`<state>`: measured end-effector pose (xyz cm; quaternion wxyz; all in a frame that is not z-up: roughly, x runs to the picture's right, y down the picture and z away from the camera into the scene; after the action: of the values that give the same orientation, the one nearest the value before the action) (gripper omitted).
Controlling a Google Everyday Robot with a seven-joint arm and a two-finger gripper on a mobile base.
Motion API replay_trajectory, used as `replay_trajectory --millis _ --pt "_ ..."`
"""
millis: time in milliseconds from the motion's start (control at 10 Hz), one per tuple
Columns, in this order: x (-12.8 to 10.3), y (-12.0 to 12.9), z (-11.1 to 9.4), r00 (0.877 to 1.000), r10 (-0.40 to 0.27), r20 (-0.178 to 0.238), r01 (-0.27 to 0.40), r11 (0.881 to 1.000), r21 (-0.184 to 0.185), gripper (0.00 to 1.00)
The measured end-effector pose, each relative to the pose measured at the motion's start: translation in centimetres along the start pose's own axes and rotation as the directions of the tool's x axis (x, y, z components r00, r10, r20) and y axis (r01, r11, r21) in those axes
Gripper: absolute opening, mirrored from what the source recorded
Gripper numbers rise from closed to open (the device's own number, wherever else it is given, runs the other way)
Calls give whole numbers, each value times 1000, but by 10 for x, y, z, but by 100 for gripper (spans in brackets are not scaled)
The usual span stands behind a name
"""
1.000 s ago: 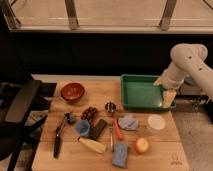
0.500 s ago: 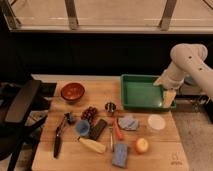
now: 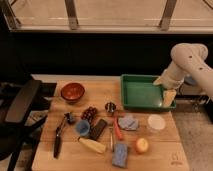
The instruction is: Place fork in paper cup
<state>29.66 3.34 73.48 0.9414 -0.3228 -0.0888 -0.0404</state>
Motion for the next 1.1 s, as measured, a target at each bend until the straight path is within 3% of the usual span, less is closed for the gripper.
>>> replay_trajectory --millis 300,600,1100 --pt "-39 -1 6 987 -160 9 161 987 -23 80" --pt "-92 21 18 946 -323 27 324 945 -34 80" --pt "-167 65 32 892 -437 116 445 894 -50 80"
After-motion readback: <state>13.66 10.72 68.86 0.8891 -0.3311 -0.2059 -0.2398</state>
